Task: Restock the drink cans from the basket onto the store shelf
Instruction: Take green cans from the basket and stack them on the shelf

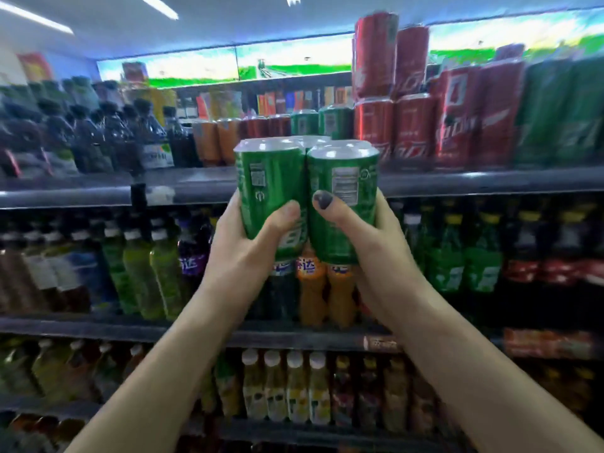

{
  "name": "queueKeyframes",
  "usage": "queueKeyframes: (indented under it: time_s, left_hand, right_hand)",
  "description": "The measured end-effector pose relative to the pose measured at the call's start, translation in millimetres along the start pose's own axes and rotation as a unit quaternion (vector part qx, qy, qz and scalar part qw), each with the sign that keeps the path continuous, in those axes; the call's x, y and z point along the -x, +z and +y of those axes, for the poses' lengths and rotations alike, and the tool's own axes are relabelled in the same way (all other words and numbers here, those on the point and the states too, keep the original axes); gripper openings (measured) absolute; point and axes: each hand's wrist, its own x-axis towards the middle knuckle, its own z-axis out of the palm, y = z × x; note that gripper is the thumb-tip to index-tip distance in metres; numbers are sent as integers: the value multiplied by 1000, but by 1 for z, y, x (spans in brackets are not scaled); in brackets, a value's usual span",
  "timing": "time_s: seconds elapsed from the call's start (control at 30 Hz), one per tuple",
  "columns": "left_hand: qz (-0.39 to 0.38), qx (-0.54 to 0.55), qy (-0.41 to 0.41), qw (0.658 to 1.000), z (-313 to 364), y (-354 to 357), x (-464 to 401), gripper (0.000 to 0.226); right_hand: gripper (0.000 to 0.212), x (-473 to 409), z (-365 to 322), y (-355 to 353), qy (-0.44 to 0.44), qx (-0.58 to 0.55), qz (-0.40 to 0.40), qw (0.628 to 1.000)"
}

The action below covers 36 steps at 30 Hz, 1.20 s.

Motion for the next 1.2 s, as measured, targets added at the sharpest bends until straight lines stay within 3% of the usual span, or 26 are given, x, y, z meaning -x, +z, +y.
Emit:
queueKeyframes:
  time_s: [0.07, 0.17, 0.33, 0.53, 0.8, 0.97, 1.2]
  left_hand:
    - [-2, 8, 17, 1000, 11, 2, -25, 52]
    - [2, 13, 37, 999, 23, -1, -65, 59]
    - [-15, 23, 34, 999, 23, -15, -137, 44]
    - [-70, 27, 3, 997, -5, -31, -196, 70]
    - [-173, 36, -58, 983, -33, -34, -232, 47]
    - [-236, -4, -109, 966, -33, -40, -242, 48]
    - [-217, 2, -169, 961, -35, -40, -251, 37]
  right_hand:
    - [91, -26, -12, 4, -10, 6, 7, 1000]
    - [97, -67, -27, 13, -29, 27, 0, 999]
    - [101, -139, -40, 31, -16, 53, -8, 998]
    - [71, -192, -31, 39, 13, 81, -28, 996]
    - [50, -212, -20, 31, 69, 66, -19, 995]
    - [40, -213, -21, 26, 108, 59, -15, 992]
    - [38, -218, -19, 26, 135, 116, -7, 984]
